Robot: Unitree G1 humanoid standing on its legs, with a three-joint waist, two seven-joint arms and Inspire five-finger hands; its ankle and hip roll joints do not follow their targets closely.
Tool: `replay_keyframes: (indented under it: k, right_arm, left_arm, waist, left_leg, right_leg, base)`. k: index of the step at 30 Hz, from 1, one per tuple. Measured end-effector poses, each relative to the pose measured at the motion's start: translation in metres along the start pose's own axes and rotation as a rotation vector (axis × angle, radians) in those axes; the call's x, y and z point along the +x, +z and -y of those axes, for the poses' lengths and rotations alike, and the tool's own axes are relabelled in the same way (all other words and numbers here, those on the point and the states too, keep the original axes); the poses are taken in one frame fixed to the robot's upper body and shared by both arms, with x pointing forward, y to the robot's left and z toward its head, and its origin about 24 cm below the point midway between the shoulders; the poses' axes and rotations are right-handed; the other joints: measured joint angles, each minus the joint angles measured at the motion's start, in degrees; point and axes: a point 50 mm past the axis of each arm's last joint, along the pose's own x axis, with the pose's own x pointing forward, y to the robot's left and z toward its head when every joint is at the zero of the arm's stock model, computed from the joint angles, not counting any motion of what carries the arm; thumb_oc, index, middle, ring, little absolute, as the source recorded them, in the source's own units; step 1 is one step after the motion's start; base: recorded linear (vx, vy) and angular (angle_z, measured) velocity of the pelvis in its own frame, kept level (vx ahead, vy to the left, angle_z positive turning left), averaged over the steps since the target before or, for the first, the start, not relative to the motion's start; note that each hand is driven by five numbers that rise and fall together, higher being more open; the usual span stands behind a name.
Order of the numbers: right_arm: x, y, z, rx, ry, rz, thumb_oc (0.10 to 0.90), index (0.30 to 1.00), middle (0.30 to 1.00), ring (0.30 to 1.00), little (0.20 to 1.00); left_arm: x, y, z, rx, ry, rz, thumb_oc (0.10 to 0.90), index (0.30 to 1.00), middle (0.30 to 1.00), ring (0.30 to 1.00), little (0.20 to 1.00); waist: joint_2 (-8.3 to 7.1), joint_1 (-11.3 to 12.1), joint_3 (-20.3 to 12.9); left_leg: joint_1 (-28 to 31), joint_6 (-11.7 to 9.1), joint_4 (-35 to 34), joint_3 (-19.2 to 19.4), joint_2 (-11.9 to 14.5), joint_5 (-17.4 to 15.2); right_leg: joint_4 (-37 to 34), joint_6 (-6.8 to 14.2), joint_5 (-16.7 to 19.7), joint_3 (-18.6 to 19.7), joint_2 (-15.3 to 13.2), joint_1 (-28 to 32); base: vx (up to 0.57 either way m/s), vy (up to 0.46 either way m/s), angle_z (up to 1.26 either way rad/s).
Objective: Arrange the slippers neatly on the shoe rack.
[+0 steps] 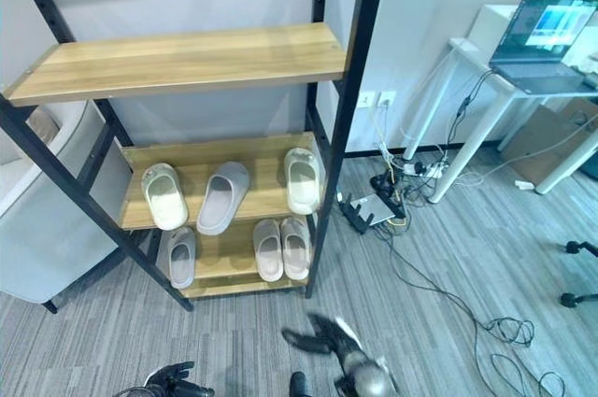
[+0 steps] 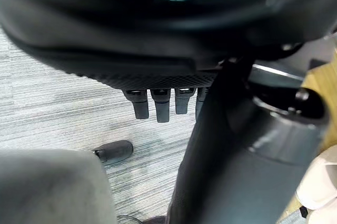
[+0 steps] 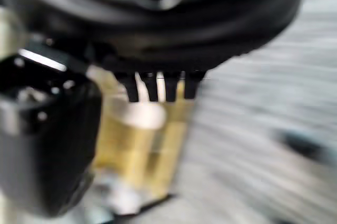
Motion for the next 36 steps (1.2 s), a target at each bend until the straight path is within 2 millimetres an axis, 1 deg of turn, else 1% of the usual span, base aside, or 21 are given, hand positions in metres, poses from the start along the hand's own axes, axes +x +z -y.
replay_keyframes:
  k: [1, 3, 4, 5, 6, 8, 10, 12, 13, 14, 16, 17, 19, 23, 24, 26, 28, 30, 31, 33, 36]
  right_arm:
    - [-0.001, 0.024, 0.004, -0.077, 0.017, 0.091, 0.8, 0.9, 0.9, 0.9, 0.9]
    - [-0.002, 0.061, 0.008, -0.241, 0.072, 0.248, 0.8, 0.9, 0.9, 0.9, 0.9]
    - [-0.001, 0.071, 0.009, -0.277, 0.075, 0.287, 0.8, 0.9, 0.9, 0.9, 0.9]
    - [0.002, 0.09, 0.01, -0.36, 0.075, 0.341, 0.8, 0.9, 0.9, 0.9, 0.9]
    - [0.002, 0.103, 0.012, -0.41, 0.069, 0.394, 0.8, 0.9, 0.9, 0.9, 0.9]
    - [0.001, 0.124, 0.013, -0.476, 0.055, 0.465, 0.8, 0.9, 0.9, 0.9, 0.9]
    - [0.003, 0.139, 0.014, -0.513, 0.029, 0.516, 0.8, 0.9, 0.9, 0.9, 0.9]
    - [0.007, 0.155, 0.02, -0.555, -0.025, 0.555, 0.8, 0.9, 0.9, 0.9, 0.9]
    - [0.008, 0.162, 0.024, -0.569, -0.056, 0.567, 0.8, 0.9, 0.9, 0.9, 0.9]
    - [0.011, 0.175, 0.032, -0.596, -0.111, 0.594, 0.8, 0.9, 0.9, 0.9, 0.9]
    - [0.012, 0.186, 0.042, -0.597, -0.171, 0.614, 0.8, 0.9, 0.9, 0.9, 0.9]
    - [0.013, 0.198, 0.053, -0.589, -0.249, 0.641, 0.8, 0.9, 0.9, 0.9, 0.9]
    - [0.013, 0.206, 0.067, -0.58, -0.341, 0.65, 0.8, 0.9, 0.9, 0.9, 0.9]
    - [0.012, 0.216, 0.083, -0.6, -0.444, 0.66, 0.8, 0.9, 0.9, 0.9, 0.9]
    - [0.01, 0.218, 0.088, -0.616, -0.469, 0.664, 0.8, 0.9, 0.9, 0.9, 0.9]
    - [0.008, 0.22, 0.092, -0.641, -0.495, 0.668, 0.8, 0.9, 0.9, 0.9, 0.9]
    - [0.011, 0.223, 0.099, -0.653, -0.517, 0.654, 0.8, 0.9, 0.9, 0.9, 0.9]
    - [0.015, 0.226, 0.109, -0.661, -0.545, 0.622, 0.8, 0.9, 0.9, 0.9, 0.9]
    - [0.013, 0.229, 0.118, -0.678, -0.571, 0.611, 0.8, 0.9, 0.9, 0.9, 0.9]
    - [0.012, 0.229, 0.127, -0.694, -0.6, 0.587, 0.8, 0.9, 0.9, 0.9, 0.9]
    - [0.004, 0.25, 0.142, -0.728, -0.654, 0.614, 0.8, 0.9, 0.9, 0.9, 0.9]
  left_arm:
    - [0.0, 0.0, 0.001, 0.011, -0.002, 0.006, 0.8, 0.9, 0.9, 0.9, 0.9]
    - [0.0, 0.001, -0.001, 0.026, 0.003, 0.009, 0.8, 0.9, 0.9, 0.9, 0.9]
    - [0.0, 0.0, -0.002, 0.03, 0.004, 0.007, 0.8, 0.9, 0.9, 0.9, 0.9]
    - [0.0, 0.001, -0.002, 0.03, 0.004, 0.011, 0.8, 0.9, 0.9, 0.9, 0.9]
    - [0.0, 0.003, 0.0, 0.036, 0.0, 0.017, 0.8, 0.9, 0.9, 0.9, 0.9]
    - [0.0, 0.005, 0.001, 0.032, 0.001, 0.023, 0.8, 0.9, 0.9, 0.9, 0.9]
    - [0.001, 0.006, 0.001, 0.031, 0.004, 0.028, 0.8, 0.9, 0.9, 0.9, 0.9]
    - [0.001, 0.008, 0.001, 0.029, 0.014, 0.034, 0.8, 0.9, 0.9, 0.9, 0.9]
    - [0.001, 0.009, 0.001, 0.029, 0.015, 0.036, 0.8, 0.9, 0.9, 0.9, 0.9]
    - [0.001, 0.011, 0.002, 0.029, 0.015, 0.046, 0.8, 0.9, 0.9, 0.9, 0.9]
    - [0.001, 0.014, 0.002, 0.033, 0.016, 0.063, 0.8, 0.9, 0.9, 0.9, 0.9]
    - [0.001, 0.015, 0.001, 0.033, 0.026, 0.076, 0.8, 0.9, 0.9, 0.9, 0.9]
    - [0.001, 0.017, 0.0, 0.035, 0.035, 0.083, 0.8, 0.9, 0.9, 0.9, 0.9]
    - [0.001, 0.017, -0.008, 0.071, 0.054, 0.091, 0.8, 0.9, 0.9, 0.9, 0.9]
    - [0.0, 0.017, -0.011, 0.088, 0.061, 0.089, 0.8, 0.9, 0.9, 0.9, 0.9]
    - [-0.001, 0.008, -0.016, 0.096, 0.073, 0.062, 0.8, 0.9, 0.9, 0.9, 0.9]
    - [0.0, 0.015, -0.016, 0.088, 0.077, 0.098, 0.8, 0.9, 0.9, 0.9, 0.9]
    - [0.0, 0.022, -0.018, 0.117, 0.085, 0.123, 0.8, 0.9, 0.9, 0.9, 0.9]
    - [0.0, 0.029, -0.019, 0.117, 0.088, 0.144, 0.8, 0.9, 0.9, 0.9, 0.9]
    - [0.001, 0.035, -0.019, 0.126, 0.087, 0.16, 0.8, 0.9, 0.9, 0.9, 0.9]
    - [0.002, 0.049, -0.019, 0.144, 0.084, 0.194, 0.8, 0.9, 0.9, 0.9, 0.9]
  waist:
    - [0.01, 0.2, 0.0]
    - [-0.28, 0.1, -0.1]
    - [-0.51, 0.4, -0.3]
    - [-0.72, 0.7, -0.4]
    - [-0.81, 1.3, -0.5]
    - [-0.82, 1.8, -0.6]
    - [-0.79, 2.6, -0.6]
    - [-0.77, 3.3, -0.6]
    - [-0.76, 3.3, -0.6]
    - [-0.71, 4.2, -0.5]
    - [-0.72, 5.0, -0.5]
    - [-0.67, 5.8, -0.5]
    - [-0.54, 6.6, -0.3]
    - [-0.45, 7.5, 0.4]
    - [-0.59, 7.7, 0.8]
    - [-0.76, 8.0, 1.7]
    - [-0.95, 7.9, 2.7]
    - [-1.54, 8.3, 3.5]
    - [-1.78, 9.1, 4.8]
    - [-2.04, 9.6, 5.1]
    - [-2.27, 9.6, 6.7]
  left_leg:
    - [-0.1, 0.0, -0.1, 0.0, -0.1, 0.0]
    - [0.1, -0.1, 0.0, 0.0, -0.1, 0.1]
    - [0.1, -0.2, 0.2, 0.0, -0.1, 0.2]
    - [0.1, -0.2, 0.1, 0.0, -0.1, 0.2]
    - [0.2, -0.2, 0.2, -0.1, -0.2, 0.2]
    - [0.2, -0.2, 0.2, -0.3, -0.2, 0.2]
    - [0.1, -0.2, 0.2, -0.5, -0.3, 0.2]
    - [-0.1, -0.2, 0.2, -0.8, -0.3, 0.2]
    - [-0.3, -0.2, 0.2, -1.1, -0.3, 0.2]
    - [-1.0, -0.2, 0.1, -1.5, -0.4, 0.2]
    - [-1.3, -0.3, 0.2, -1.6, -0.5, 0.4]
    - [-2.6, -0.3, 0.2, -1.9, -0.6, 0.5]
    - [-3.0, -0.4, 0.2, -2.5, -0.8, 0.8]
    - [-5.2, -0.4, 0.3, -3.1, -0.7, 0.9]
    - [-5.7, -0.4, 0.3, -3.3, -0.8, 1.2]
    - [-6.4, -0.4, 0.3, -3.5, -0.8, 1.3]
    - [-7.6, -0.4, 0.4, -4.3, -1.0, 1.3]
    - [-8.7, -0.5, 0.3, -4.7, -1.0, 1.8]
    - [-9.1, -0.5, 0.3, -4.8, -1.1, 1.9]
    - [-10.3, -0.4, 0.3, -5.0, -1.2, 2.0]
    - [-13.1, -0.5, 0.8, -5.3, -1.8, 2.2]
  right_leg:
    - [0.0, 0.2, 0.1, 0.0, -0.1, -0.1]
    - [0.0, 0.3, 0.2, 0.1, -0.1, 0.0]
    - [0.0, 0.3, 0.2, 0.0, -0.1, 0.1]
    - [0.0, 0.3, 0.2, 0.1, 0.0, 0.1]
    - [0.0, 0.3, 0.2, -0.1, -0.1, 0.0]
    - [0.0, 0.2, 0.2, -0.3, -0.2, 0.0]
    - [0.1, 0.2, 0.2, -0.4, -0.3, 0.0]
    - [0.4, 0.2, 0.2, -0.8, -0.4, -0.1]
    - [0.4, 0.3, 0.1, -1.0, -0.4, -0.1]
    - [0.4, 0.5, -0.1, -1.2, -0.5, -0.4]
    - [0.4, 0.5, 0.0, -1.2, -0.5, -1.0]
    - [0.4, 0.5, 0.0, -1.5, -0.6, -1.8]
    - [0.4, 0.4, 0.1, -2.3, -0.8, -2.3]
    - [0.4, 0.2, 0.3, -2.8, -0.9, -3.7]
    - [0.4, 0.2, 0.5, -3.0, -1.0, -4.5]
    - [0.4, 0.0, 0.7, -3.3, -1.0, -5.1]
    - [0.4, 0.0, 0.7, -4.0, -1.2, -5.6]
    - [0.4, 0.1, 0.8, -4.3, -1.2, -6.9]
    - [0.4, 0.3, 0.9, -4.3, -1.2, -7.3]
    - [0.4, 0.3, 0.9, -4.4, -1.2, -8.4]
    - [0.4, 0.1, 1.4, -4.6, -1.5, -10.8]
  base:
    - [0.02, 0.058, -0.02]
    - [0.02, 0.074, 0.0]
    - [0.02, 0.073, -0.01]
    - [0.03, 0.039, 0.03]
    - [0.05, 0.065, 0.04]
    - [0.04, 0.054, 0.08]
    - [0.03, 0.045, 0.05]
    - [0.02, 0.043, 0.08]
    - [0.01, 0.036, 0.13]
    - [0.01, 0.03, 0.1]
    - [0.0, 0.029, 0.07]
    - [0.0, 0.029, 0.09]
    - [0.01, 0.028, 0.18]
    - [-0.03, 0.015, 0.09]
    - [-0.01, 0.022, 0.04]
    - [-0.02, 0.032, 0.11]
    - [-0.02, 0.013, 0.17]
    - [-0.01, 0.015, 0.11]
    - [-0.03, 0.025, 0.03]
    - [-0.04, 0.031, 0.05]
    - [-0.02, 0.015, 0.04]
